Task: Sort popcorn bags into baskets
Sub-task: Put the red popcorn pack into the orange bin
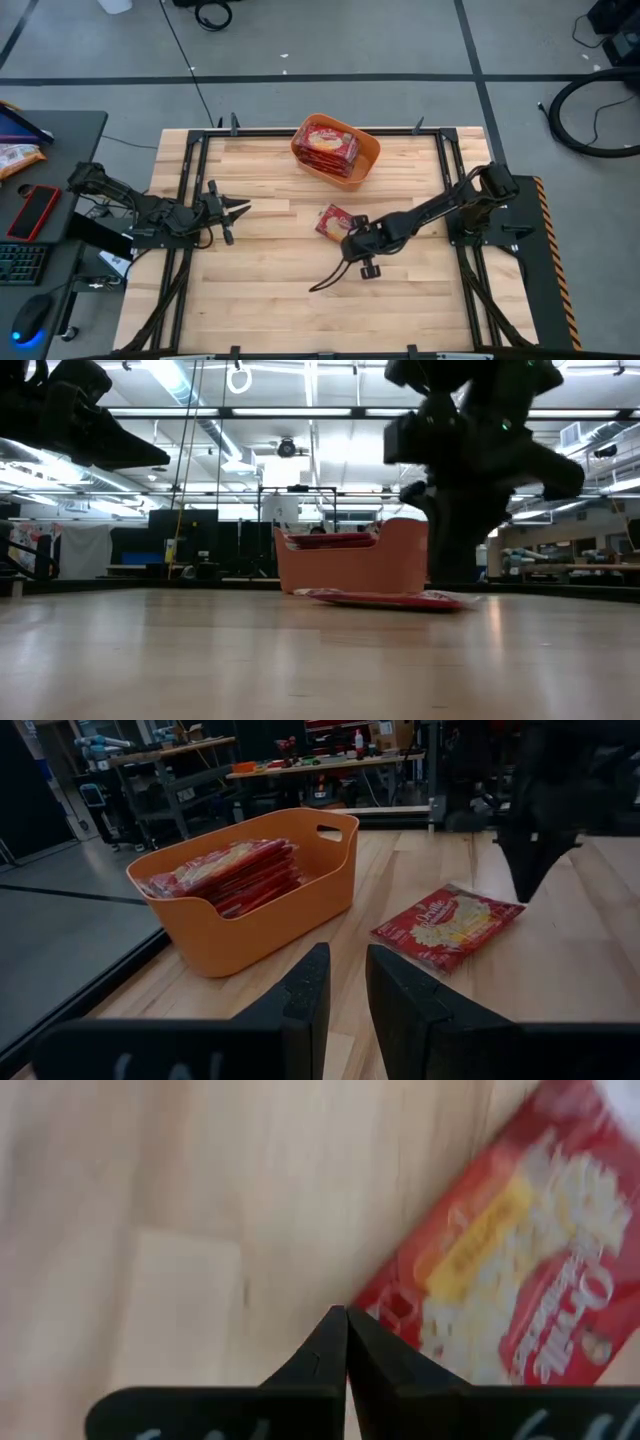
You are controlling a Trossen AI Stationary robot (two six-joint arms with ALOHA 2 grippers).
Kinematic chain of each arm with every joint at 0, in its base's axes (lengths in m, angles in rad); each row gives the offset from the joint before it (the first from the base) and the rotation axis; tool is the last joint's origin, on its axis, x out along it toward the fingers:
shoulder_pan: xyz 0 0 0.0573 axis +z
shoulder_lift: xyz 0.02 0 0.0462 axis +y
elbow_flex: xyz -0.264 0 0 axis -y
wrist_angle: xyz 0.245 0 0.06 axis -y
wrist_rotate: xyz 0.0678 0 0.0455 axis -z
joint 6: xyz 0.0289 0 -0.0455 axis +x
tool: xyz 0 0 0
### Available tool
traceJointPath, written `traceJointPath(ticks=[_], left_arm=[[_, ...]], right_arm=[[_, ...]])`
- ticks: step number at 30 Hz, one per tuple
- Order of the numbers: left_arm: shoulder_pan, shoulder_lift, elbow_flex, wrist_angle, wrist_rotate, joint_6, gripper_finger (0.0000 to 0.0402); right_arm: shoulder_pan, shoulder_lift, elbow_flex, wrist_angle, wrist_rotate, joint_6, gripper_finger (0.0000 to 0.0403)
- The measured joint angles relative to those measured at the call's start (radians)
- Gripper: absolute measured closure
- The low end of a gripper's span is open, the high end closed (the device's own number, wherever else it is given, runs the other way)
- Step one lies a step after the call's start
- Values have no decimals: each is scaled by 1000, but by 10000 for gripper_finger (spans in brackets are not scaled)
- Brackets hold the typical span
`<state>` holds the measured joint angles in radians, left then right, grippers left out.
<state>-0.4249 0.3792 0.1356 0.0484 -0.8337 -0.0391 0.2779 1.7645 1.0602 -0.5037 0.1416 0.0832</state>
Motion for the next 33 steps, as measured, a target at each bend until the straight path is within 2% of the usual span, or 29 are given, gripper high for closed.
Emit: traceJointPath(ticks=[7, 12, 16, 20, 23, 29, 33], left_arm=[[0, 0, 0, 0, 0, 0, 328], [0, 0, 0, 0, 0, 0, 328], [0, 0, 0, 0, 0, 0, 328], [0, 0, 0, 0, 0, 0, 328], [0, 0, 0, 0, 0, 0, 328], [0, 0, 0, 0, 0, 0, 328], [0, 0, 0, 0, 0, 0, 328]], right_arm=[[-27, 0, -95, 1, 44, 22, 392], [-59, -4, -105, -54, 52, 30, 392], [-72, -1, -75, -115, 57, 8, 392], [-80, 0, -8, -245, 138, 19, 393], [-80, 0, 29, -283, 154, 26, 393], [-70, 0, 50, -186, 122, 18, 381], [-70, 0, 50, -128, 106, 10, 350]])
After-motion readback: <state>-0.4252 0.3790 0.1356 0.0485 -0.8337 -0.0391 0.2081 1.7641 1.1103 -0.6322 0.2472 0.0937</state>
